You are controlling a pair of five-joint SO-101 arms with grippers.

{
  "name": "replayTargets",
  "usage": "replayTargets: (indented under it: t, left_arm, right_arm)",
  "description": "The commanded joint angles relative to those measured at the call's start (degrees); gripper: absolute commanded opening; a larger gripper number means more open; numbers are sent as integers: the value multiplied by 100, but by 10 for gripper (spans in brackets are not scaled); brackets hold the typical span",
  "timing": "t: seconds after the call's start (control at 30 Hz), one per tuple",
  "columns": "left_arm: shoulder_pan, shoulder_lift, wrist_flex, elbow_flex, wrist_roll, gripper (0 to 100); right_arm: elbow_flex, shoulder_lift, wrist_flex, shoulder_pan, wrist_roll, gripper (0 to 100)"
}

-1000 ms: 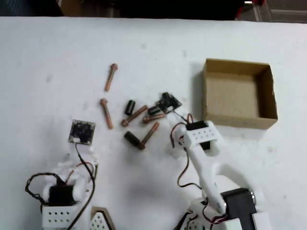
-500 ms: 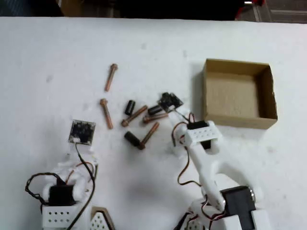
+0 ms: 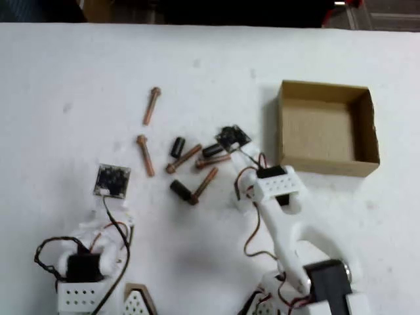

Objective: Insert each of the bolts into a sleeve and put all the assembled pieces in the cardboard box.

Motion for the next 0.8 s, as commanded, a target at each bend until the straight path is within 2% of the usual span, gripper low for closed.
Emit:
replayTargets:
  t: [0.0, 0.77]
  left_arm:
    - [-4, -40, 26, -18, 53, 20]
    - [-4, -40, 26, -18, 53, 20]
  right_arm:
    - [70, -532, -127, -31, 44, 16]
    - [914, -1938, -119, -75, 53, 16]
